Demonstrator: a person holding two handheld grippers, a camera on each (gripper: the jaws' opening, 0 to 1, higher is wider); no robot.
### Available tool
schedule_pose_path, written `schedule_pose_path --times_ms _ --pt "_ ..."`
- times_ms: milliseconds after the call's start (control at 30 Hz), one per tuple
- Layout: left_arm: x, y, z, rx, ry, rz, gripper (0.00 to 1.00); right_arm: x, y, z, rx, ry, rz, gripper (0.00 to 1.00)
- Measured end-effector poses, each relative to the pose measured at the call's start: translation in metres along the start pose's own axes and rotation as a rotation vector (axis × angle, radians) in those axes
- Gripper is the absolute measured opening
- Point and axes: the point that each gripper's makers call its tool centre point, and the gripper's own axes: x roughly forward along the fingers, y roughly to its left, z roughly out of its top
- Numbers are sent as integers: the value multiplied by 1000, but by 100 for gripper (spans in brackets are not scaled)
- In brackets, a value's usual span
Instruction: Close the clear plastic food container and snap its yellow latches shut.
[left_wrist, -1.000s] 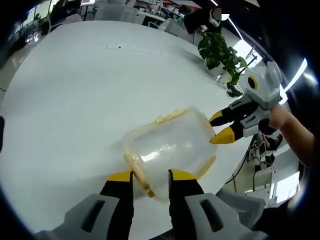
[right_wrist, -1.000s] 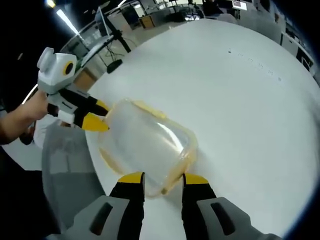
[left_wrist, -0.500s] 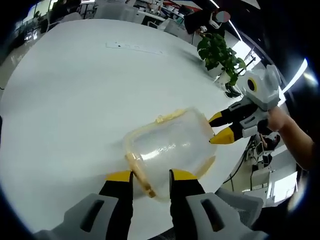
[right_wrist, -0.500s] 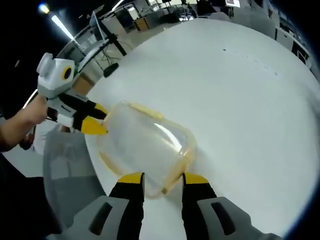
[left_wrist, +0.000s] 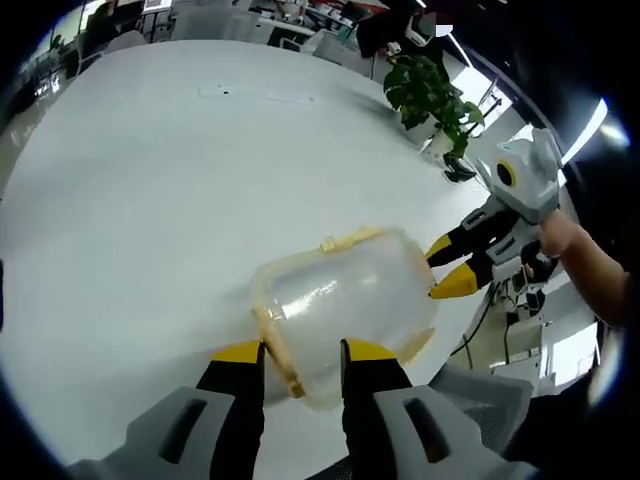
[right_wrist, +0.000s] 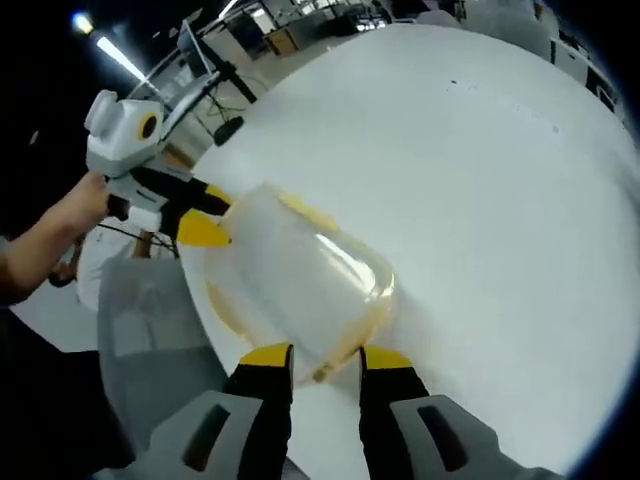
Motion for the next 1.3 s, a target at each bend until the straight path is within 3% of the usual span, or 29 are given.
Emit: schedule_pose_path --times_ms 267,367,433,667,800,1033,1100,1300 --pt "0 1 0 12 2 -9 28 -1 0 0 23 -29 18 24" --pt "-1 1 4 117 -11 1 30 -2 -1 0 12 -40 9 25" --pt "-2 0 3 143 1 11 30 -2 0 1 -17 -49 1 25" --pt "-3 -1 10 345 -1 72 34 -3 0 4 -141 -49 -43 28" --pt "-4 -2 10 392 -2 83 35 -4 1 5 -224 -26 -81 30" --pt "-7 0 9 455 -1 81 36 -4 3 4 -281 -23 -83 30" --pt "-8 0 9 486 0 87 37 -4 5 3 -349 -12 -81 30" --pt "-9 2 10 538 12 88 38 -5 3 4 -368 -17 -90 28"
